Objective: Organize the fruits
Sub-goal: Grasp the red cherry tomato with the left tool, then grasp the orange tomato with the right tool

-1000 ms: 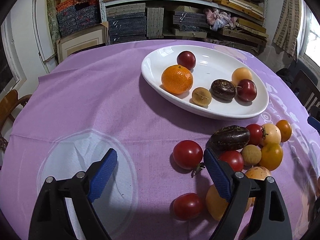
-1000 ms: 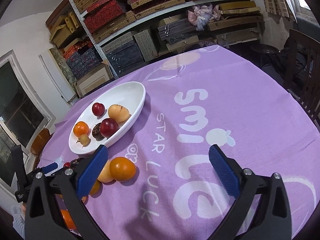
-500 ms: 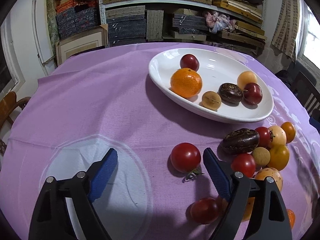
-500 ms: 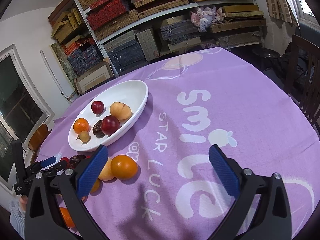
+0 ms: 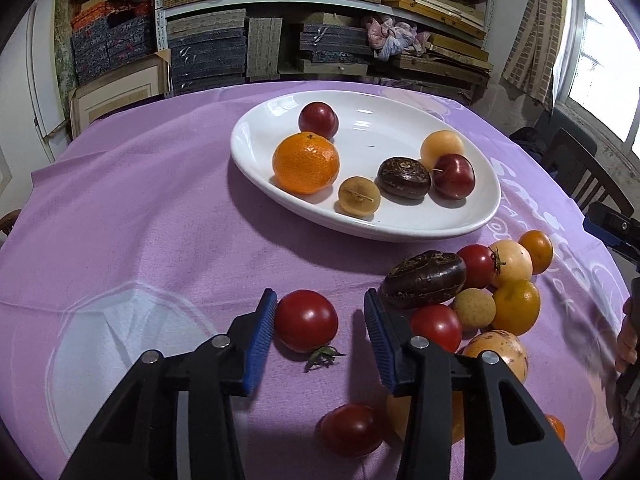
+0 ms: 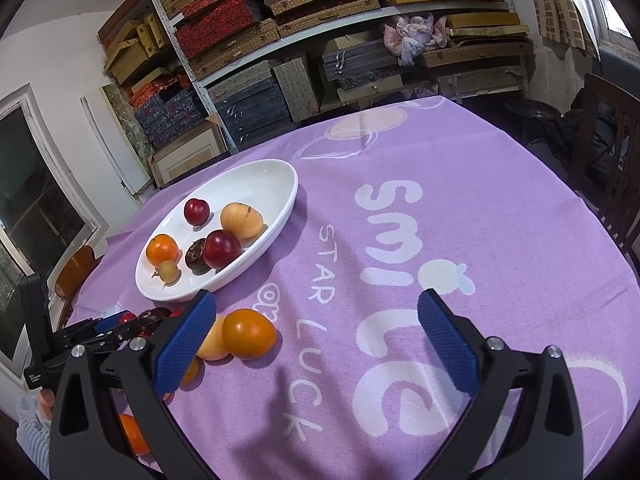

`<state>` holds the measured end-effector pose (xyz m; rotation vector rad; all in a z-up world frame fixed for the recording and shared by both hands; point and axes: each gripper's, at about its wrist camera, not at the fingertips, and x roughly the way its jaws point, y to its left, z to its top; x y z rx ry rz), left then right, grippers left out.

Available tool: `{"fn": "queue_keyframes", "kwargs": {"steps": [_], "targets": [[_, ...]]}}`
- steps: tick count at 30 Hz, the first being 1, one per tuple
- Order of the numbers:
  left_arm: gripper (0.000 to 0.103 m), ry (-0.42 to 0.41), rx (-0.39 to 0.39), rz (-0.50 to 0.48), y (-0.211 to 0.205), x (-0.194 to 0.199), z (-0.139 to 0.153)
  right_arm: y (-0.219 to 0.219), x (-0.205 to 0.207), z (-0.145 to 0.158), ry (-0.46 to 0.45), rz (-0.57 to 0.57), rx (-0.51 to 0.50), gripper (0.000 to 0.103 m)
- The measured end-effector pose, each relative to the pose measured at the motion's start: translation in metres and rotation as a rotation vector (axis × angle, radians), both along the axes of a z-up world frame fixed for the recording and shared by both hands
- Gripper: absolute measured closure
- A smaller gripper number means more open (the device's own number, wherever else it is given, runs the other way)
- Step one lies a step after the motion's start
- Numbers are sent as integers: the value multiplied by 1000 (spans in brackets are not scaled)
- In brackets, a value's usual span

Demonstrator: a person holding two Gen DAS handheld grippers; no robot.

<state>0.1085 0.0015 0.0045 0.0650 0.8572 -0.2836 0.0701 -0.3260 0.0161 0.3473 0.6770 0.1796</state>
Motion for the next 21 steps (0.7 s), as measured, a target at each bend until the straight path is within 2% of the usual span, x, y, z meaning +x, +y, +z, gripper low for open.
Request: {"fn": "queue_keyframes", "kwargs": {"steps": [3,5,6,9,12,14,17,19,20,21], "targets": [[58,-2,9,-17,-5,-1,-1,0,0,0,-1,2,-2,4],[65,-3,4,-13,-4,-2,-1,1,0,0,5,19,0,4],[73,-4,5,-6,-2,-2,-1,4,1,0,11,39,-4,4],[73,-22,23,37,7,-7,1,20,0,1,13,118,-61,4],[73,-27,-5,86,22,-11,6,43,-3,-1,11,186,-169,4],[73,-26,-19,112,29,-11,8,55,-4,-3,3,211,-229,4],[73,-9,-26,130,33,-10,5,61,-2,-6,2,215,-267,5],[73,-1,-21,130,33,-11,2,61,3,-10,14,206,-278,12],[73,-1,-15,127,32,-12,1,61,6,-13,27,206,-278,26],[73,-5,-8,122,31,-13,2,61,10,-16,47,206,-278,33]]}}
